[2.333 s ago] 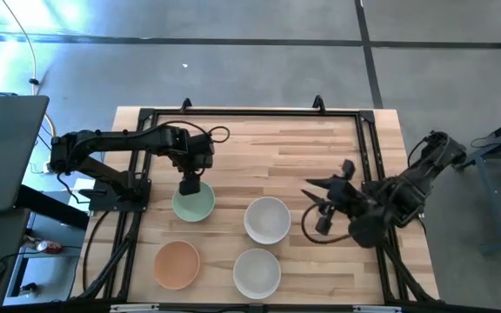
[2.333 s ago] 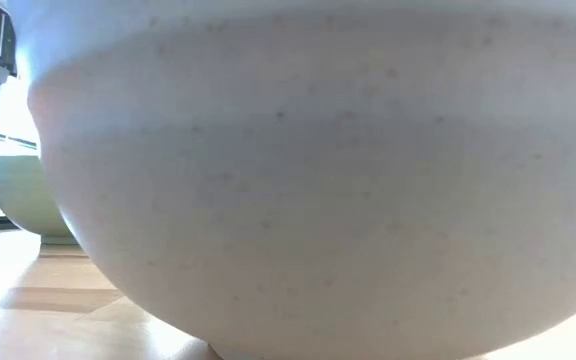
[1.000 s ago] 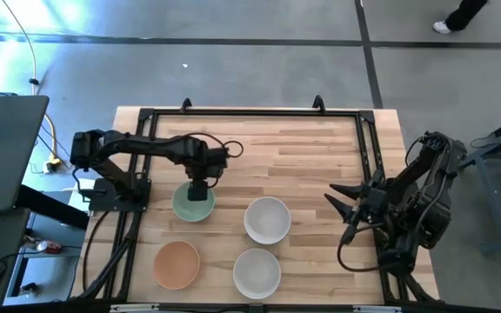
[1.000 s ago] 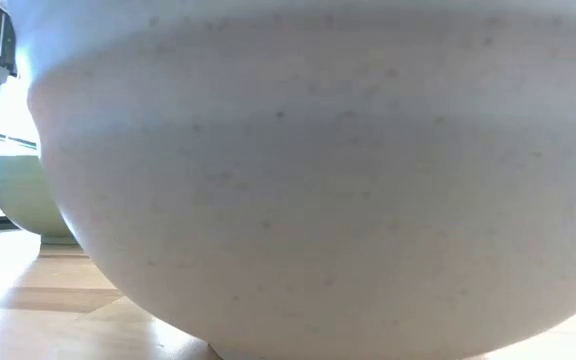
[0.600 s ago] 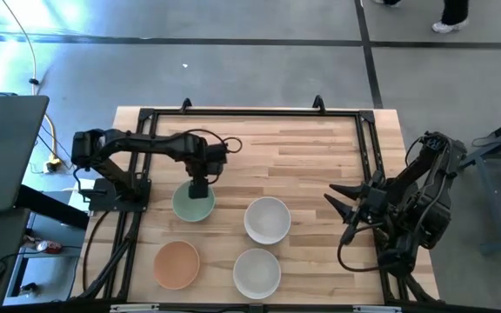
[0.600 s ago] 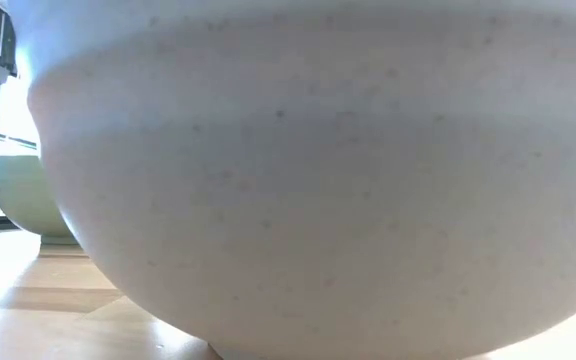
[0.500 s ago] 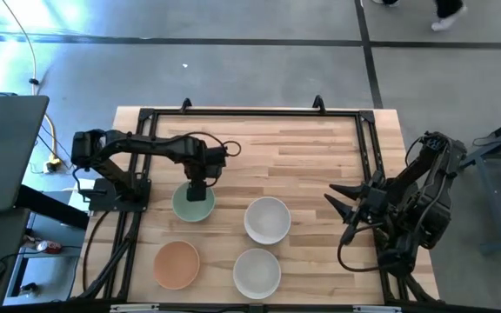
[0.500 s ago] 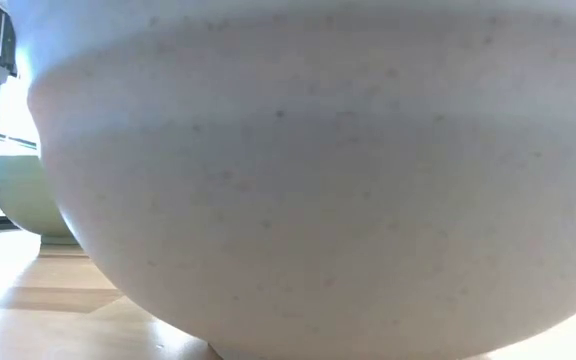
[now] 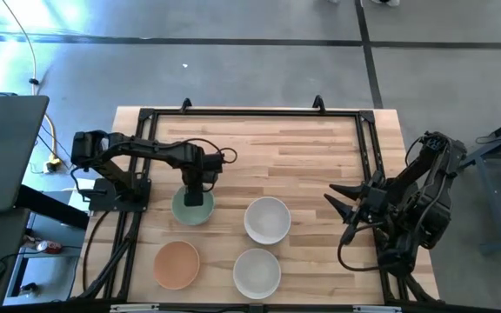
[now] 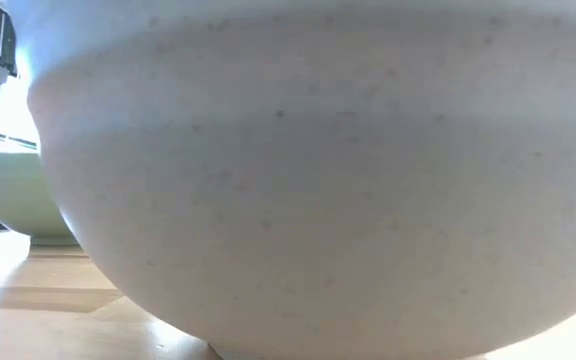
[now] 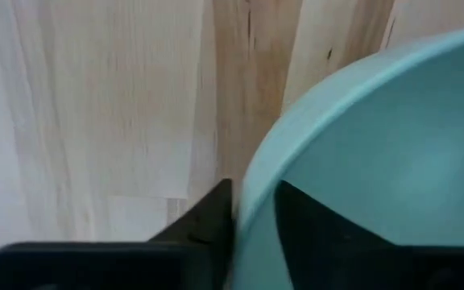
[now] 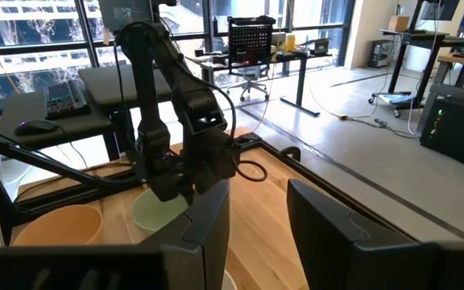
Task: Nest bowls inside each other
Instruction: Stack the light blue bowl on top of the white bowl
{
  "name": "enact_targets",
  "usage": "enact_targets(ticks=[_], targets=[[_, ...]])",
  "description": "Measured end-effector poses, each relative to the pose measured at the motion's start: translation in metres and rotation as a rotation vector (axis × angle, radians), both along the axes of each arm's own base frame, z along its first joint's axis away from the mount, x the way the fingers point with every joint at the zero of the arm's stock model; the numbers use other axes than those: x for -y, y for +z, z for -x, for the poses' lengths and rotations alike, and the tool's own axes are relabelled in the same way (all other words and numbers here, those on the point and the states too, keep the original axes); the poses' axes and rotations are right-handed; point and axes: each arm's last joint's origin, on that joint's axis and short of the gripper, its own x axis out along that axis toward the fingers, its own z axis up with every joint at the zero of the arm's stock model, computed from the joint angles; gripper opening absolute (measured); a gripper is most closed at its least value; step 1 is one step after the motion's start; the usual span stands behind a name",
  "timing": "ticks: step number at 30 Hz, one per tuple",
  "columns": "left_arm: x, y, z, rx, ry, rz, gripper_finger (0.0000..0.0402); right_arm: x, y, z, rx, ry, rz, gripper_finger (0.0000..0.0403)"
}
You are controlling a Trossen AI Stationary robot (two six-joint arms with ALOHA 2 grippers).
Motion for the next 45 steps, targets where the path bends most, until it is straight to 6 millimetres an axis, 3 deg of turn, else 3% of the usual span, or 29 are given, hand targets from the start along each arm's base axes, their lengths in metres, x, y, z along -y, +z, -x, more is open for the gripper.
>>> enact_targets(ticks=[4, 13, 19, 34, 38, 45], targets=[[0.001, 0.000, 0.000, 0.012, -0.009, 0.045, 0.0011, 0.000, 0.000, 0.000, 0.001, 0.000, -0.001, 0.0119], [0.002, 0.004, 0.000, 0.009, 0.015, 0.091, 0.0003, 0.000, 0.000, 0.000, 0.003, -0.001, -0.006, 0.0119], [0.000, 0.031, -0.011, 0.024, 0.028, 0.098, 0.0002, 0.001, 0.000, 0.000, 0.000, -0.004, -0.002, 0.0119], [-0.007, 0.131, -0.041, 0.270, 0.019, 0.070, 0.0000, 0.000, 0.000, -0.001, 0.008, -0.004, -0.012, 0.0119], [-0.005, 0.140, -0.046, 0.295, 0.051, 0.070, 0.0000, 0.000, 0.000, -0.001, 0.008, -0.004, -0.012, 0.0119], [0.008, 0.130, -0.074, 0.251, 0.029, 0.086, 0.0000, 0.000, 0.000, -0.001, 0.004, -0.003, -0.006, 0.0119]])
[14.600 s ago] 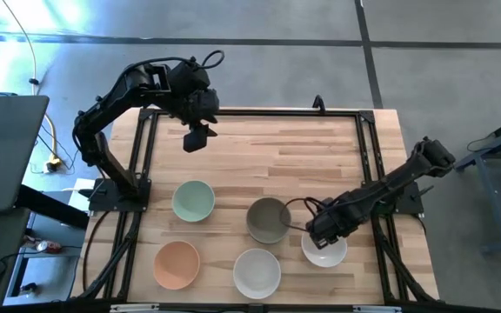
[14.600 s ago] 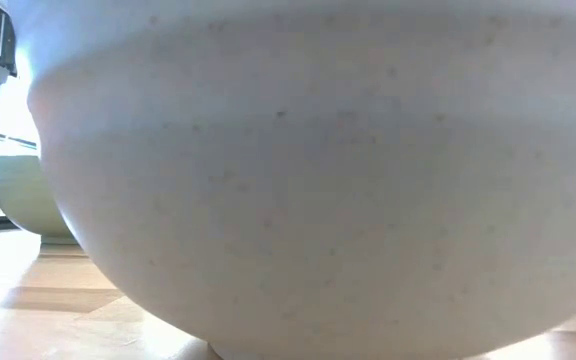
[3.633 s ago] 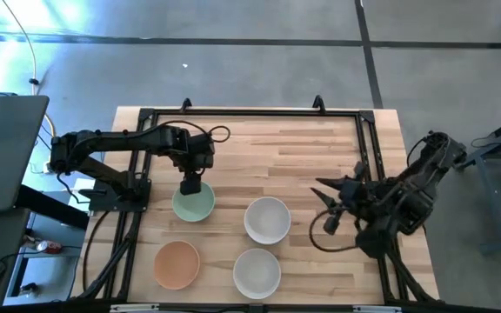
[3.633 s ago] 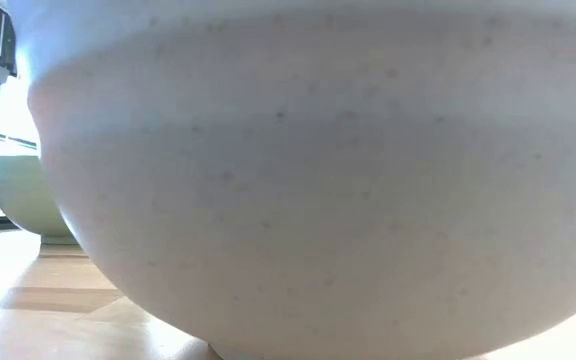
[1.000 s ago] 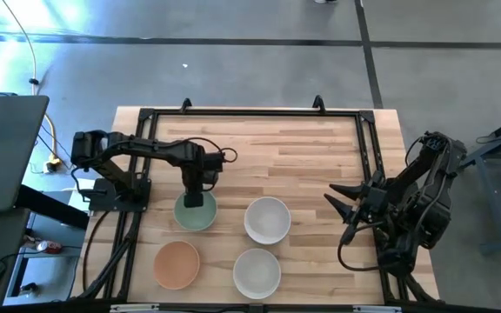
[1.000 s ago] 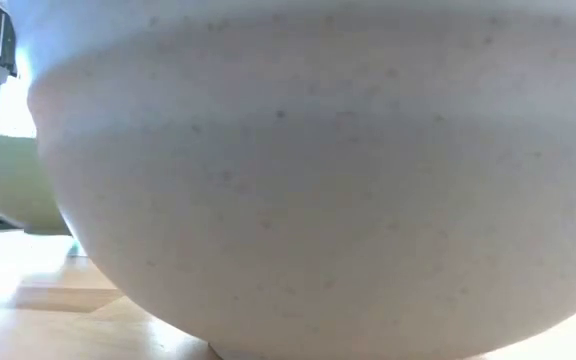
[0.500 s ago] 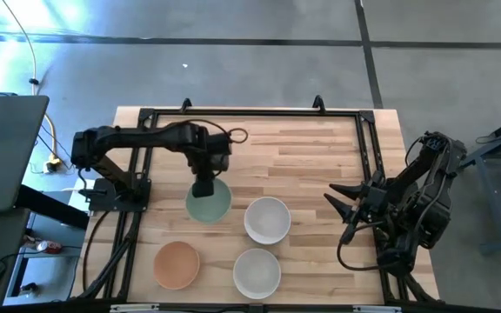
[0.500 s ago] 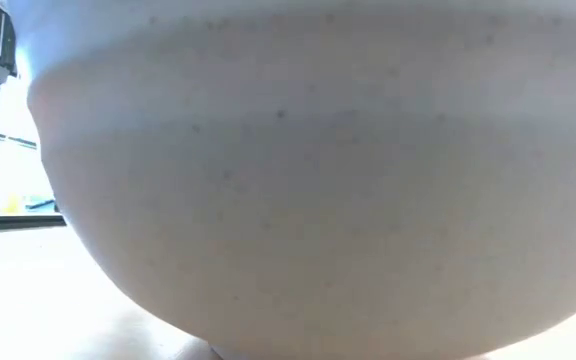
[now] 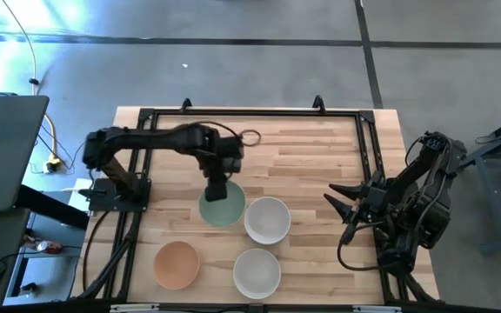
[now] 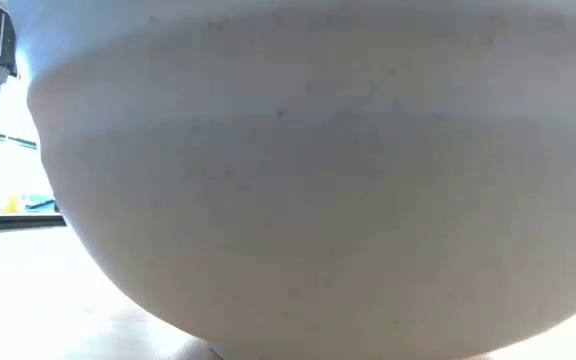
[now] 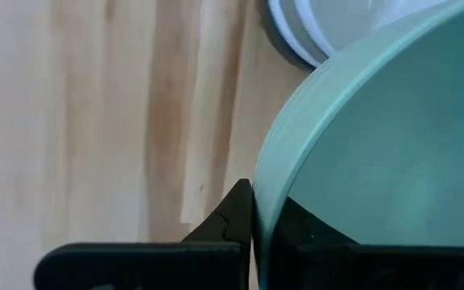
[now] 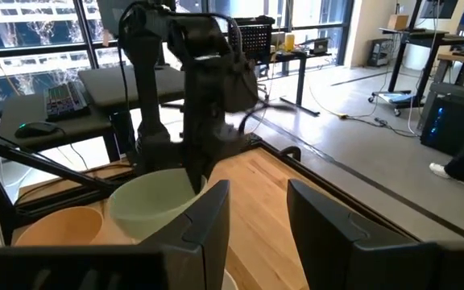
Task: Nest bowls inside each other
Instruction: Stack the light blue bowl on top of the white bowl
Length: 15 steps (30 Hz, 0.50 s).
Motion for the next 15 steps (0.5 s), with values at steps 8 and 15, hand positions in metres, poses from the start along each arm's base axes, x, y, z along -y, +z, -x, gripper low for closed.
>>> enact_targets(ticks=[8, 15], targets=[[0.014, -0.003, -0.050, 0.027, -0.081, -0.008, 0.0000, -0.001, -0.001, 0.000, -0.017, 0.015, -0.022, 0.0119], [0.011, 0.020, -0.075, 0.091, -0.113, -0.032, 0.0000, -0.001, 0.001, 0.002, 0.028, -0.001, -0.027, 0.0119]])
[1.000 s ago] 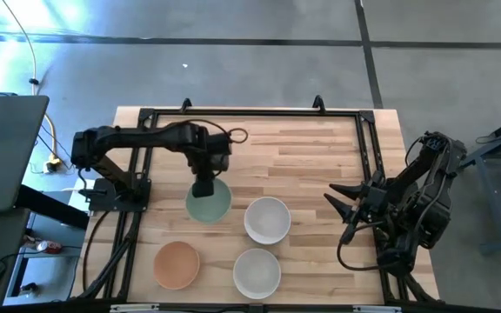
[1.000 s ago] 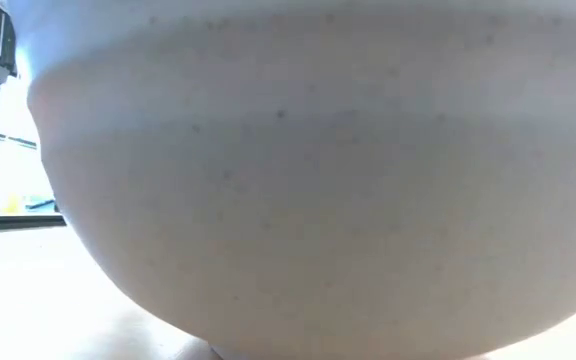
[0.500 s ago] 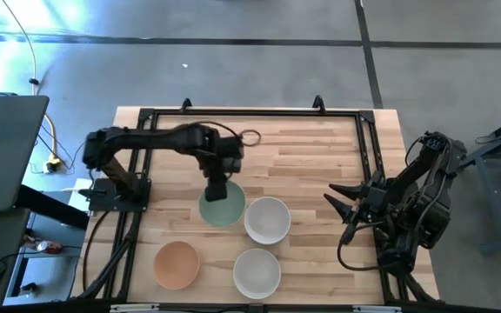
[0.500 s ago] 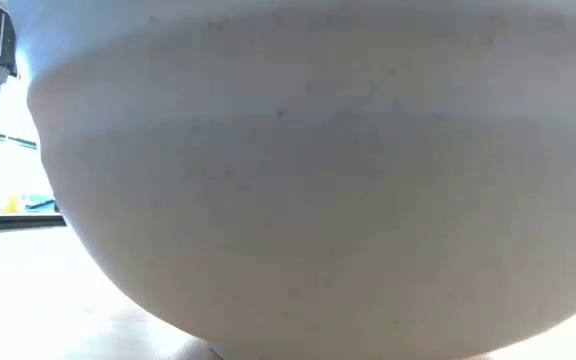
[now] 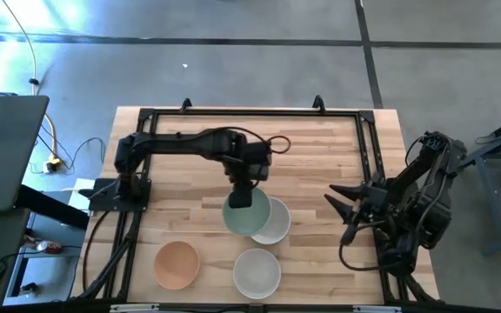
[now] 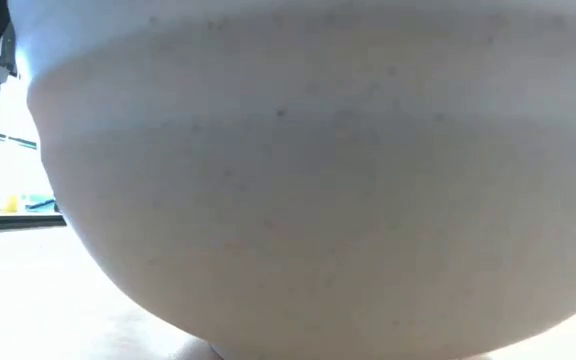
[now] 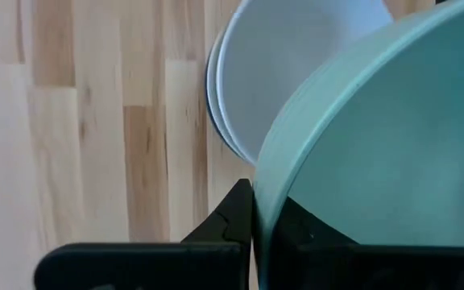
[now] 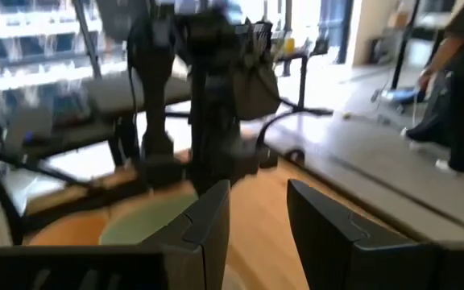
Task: Nest bowls inside each other
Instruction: Stack the light blue bowl on top of the white bowl
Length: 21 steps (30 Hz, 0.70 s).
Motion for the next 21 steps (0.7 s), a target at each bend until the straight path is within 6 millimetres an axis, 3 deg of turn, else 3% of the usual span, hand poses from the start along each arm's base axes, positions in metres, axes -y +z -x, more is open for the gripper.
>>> enact_targets(ticks=[7, 21], targets=[[-0.002, 0.006, -0.015, 0.035, -0.003, -0.007, 0.0000, 0.013, 0.014, 0.016, 0.129, -0.044, 0.012, 0.0119], [-0.001, -0.001, -0.022, 0.043, -0.002, -0.002, 0.0000, 0.072, 0.027, 0.055, -0.003, 0.002, 0.022, 0.0119]])
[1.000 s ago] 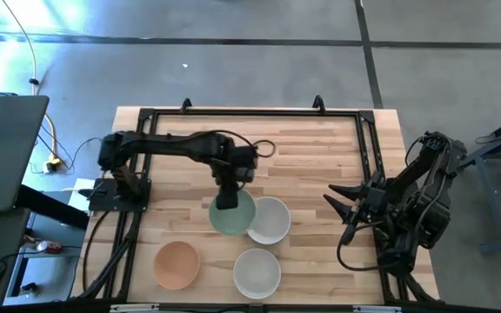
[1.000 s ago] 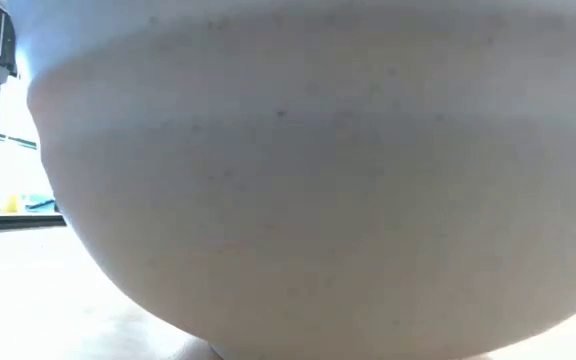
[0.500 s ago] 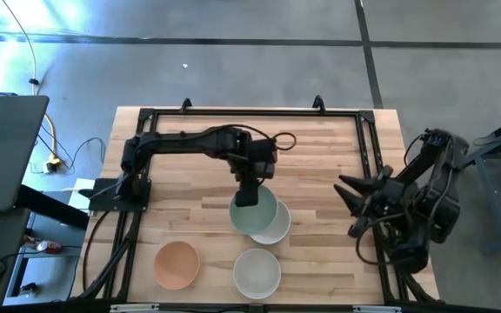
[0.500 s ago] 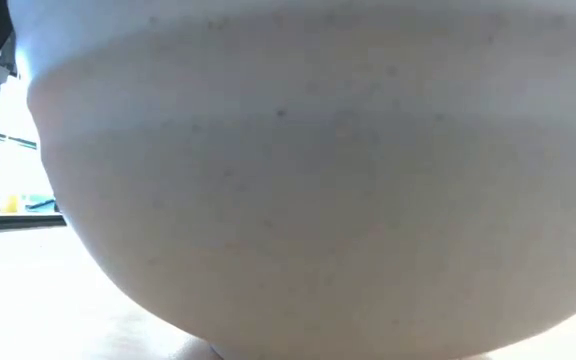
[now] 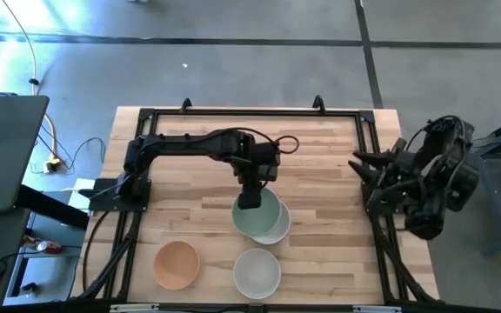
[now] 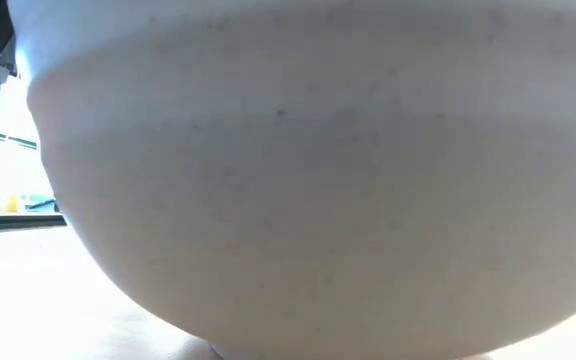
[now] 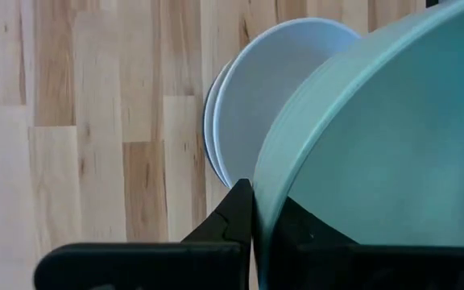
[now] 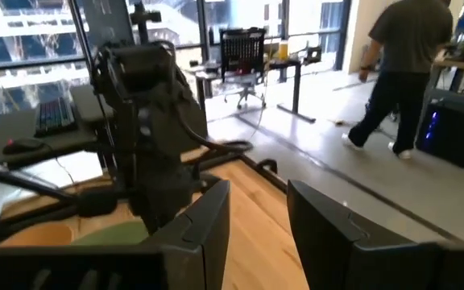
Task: Nest bowls inside each other
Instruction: Stack the light blue bowl on top of the white bowl
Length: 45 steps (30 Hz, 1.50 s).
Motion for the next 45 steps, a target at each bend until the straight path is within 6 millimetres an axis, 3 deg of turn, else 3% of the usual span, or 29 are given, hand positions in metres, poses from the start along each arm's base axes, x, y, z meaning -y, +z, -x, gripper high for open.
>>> enact_targets(ticks=[11, 20, 37, 45], targets=[[0.001, -0.023, -0.014, -0.040, 0.004, 0.045, 0.0000, 0.029, 0.007, 0.017, -0.078, 0.040, -0.033, 0.0119], [0.002, -0.034, -0.022, -0.049, 0.033, 0.068, 0.0000, 0.032, 0.007, 0.019, -0.100, 0.051, -0.025, 0.0119], [0.003, -0.045, -0.032, -0.035, 0.067, 0.088, 0.0000, 0.041, -0.037, 0.026, -0.088, 0.014, -0.100, 0.0119], [0.003, -0.052, -0.035, -0.057, 0.092, 0.073, 0.0000, 0.043, -0.040, 0.027, -0.080, 0.015, -0.114, 0.0119]])
